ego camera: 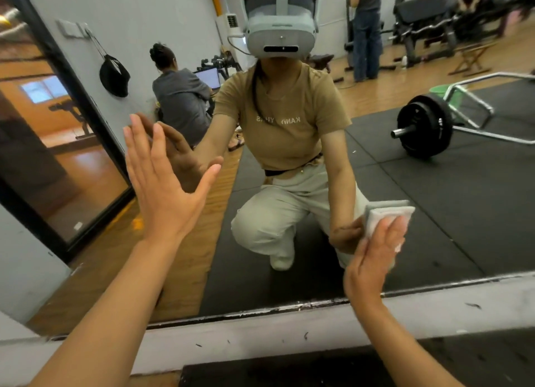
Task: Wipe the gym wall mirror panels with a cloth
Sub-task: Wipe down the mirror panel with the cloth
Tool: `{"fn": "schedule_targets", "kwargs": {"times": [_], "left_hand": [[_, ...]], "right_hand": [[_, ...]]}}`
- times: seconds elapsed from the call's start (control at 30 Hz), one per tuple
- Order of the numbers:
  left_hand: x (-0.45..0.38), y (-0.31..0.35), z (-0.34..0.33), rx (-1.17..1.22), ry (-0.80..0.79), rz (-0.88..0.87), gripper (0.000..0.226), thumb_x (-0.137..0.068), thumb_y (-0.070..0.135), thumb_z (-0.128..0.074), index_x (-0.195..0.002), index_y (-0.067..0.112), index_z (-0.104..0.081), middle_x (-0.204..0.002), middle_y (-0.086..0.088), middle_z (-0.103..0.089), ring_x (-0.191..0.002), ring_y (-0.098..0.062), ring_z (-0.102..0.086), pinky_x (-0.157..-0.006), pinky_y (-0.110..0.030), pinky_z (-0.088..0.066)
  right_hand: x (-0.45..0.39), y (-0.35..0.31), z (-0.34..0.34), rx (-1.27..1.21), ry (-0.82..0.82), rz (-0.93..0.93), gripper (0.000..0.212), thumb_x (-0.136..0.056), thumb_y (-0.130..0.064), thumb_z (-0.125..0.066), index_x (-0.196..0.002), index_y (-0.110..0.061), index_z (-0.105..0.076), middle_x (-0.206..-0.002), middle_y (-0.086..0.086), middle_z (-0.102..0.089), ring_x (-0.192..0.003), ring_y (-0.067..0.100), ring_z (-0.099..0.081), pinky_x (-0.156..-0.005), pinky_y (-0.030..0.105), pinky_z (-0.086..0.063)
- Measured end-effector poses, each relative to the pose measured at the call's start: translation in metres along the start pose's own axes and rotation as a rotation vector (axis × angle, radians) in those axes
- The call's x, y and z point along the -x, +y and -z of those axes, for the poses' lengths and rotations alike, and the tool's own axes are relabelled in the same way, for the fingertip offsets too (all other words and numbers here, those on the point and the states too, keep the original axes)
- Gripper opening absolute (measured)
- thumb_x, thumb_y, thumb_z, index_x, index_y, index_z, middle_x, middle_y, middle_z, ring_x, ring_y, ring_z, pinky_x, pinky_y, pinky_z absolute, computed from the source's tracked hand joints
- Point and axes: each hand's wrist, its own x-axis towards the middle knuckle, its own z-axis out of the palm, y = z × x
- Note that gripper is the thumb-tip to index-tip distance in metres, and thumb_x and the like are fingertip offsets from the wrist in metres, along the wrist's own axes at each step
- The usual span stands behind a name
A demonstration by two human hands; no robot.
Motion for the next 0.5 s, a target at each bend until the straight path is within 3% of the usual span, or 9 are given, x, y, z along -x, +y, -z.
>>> {"fn": "schedule_targets", "kwargs": {"times": [0.03, 0.17, 0.23, 0.33, 0.4, 0.5], "left_hand": [[0.000, 0.002, 0.001, -0.004, -0.009, 0.015, 0.103, -0.087, 0.075, -0.048, -0.156, 0.005, -0.016, -0.164, -0.020, -0.003, -0.152, -0.032, 0.002, -0.119, -0.025, 0.013], [-0.001, 0.008, 0.003, -0.014, -0.032, 0.053, 0.109, -0.082, 0.075, -0.054, -0.156, 0.006, -0.015, -0.165, -0.018, 0.000, -0.152, -0.032, 0.003, -0.118, -0.021, 0.014], [-0.001, 0.010, 0.005, -0.029, -0.040, 0.066, 0.109, -0.080, 0.074, -0.056, -0.156, 0.006, -0.015, -0.165, -0.018, 0.000, -0.152, -0.031, 0.003, -0.118, -0.021, 0.014], [-0.001, 0.012, 0.006, -0.053, -0.054, 0.077, 0.109, -0.080, 0.071, -0.059, -0.156, 0.007, -0.014, -0.165, -0.015, 0.003, -0.153, -0.027, 0.006, -0.121, -0.028, 0.009], [-0.001, 0.013, 0.005, -0.076, -0.064, 0.100, 0.109, -0.081, 0.069, -0.061, -0.157, 0.008, -0.013, -0.166, -0.012, 0.004, -0.153, -0.025, 0.007, -0.124, -0.037, 0.002], [0.001, 0.015, 0.005, -0.126, -0.074, 0.088, 0.108, -0.083, 0.070, -0.056, -0.157, 0.008, -0.008, -0.166, -0.013, 0.006, -0.153, -0.025, 0.008, -0.124, -0.042, -0.002]], "right_hand": [[0.015, -0.004, -0.009, 0.024, -0.079, 0.096, 0.061, -0.099, -0.010, -0.035, -0.156, -0.010, -0.014, -0.163, 0.003, 0.001, -0.152, 0.028, -0.001, -0.121, 0.057, -0.011], [0.058, 0.021, -0.024, 0.243, -0.499, 0.887, 0.086, -0.080, 0.001, -0.039, -0.159, -0.018, -0.010, -0.167, -0.001, -0.002, -0.153, 0.018, -0.006, -0.124, 0.039, -0.003], [0.042, 0.029, -0.014, 0.305, -0.575, 1.002, 0.086, -0.078, 0.002, -0.038, -0.158, -0.016, -0.012, -0.167, -0.001, -0.002, -0.152, 0.015, -0.006, -0.124, 0.037, -0.003], [0.007, 0.044, 0.013, 0.240, -0.446, 0.879, 0.085, -0.082, 0.005, -0.038, -0.159, -0.020, -0.013, -0.166, -0.003, -0.008, -0.151, 0.015, -0.014, -0.124, 0.036, -0.008], [-0.020, 0.060, 0.037, 0.188, -0.324, 0.677, 0.075, -0.092, 0.003, -0.034, -0.159, -0.022, -0.011, -0.166, -0.003, -0.007, -0.152, 0.018, -0.013, -0.124, 0.042, -0.010], [-0.055, 0.076, 0.065, 0.094, -0.129, 0.257, 0.064, -0.103, -0.016, -0.030, -0.158, -0.029, -0.001, -0.165, -0.008, 0.009, -0.153, 0.018, 0.001, -0.119, 0.057, -0.016]]}}
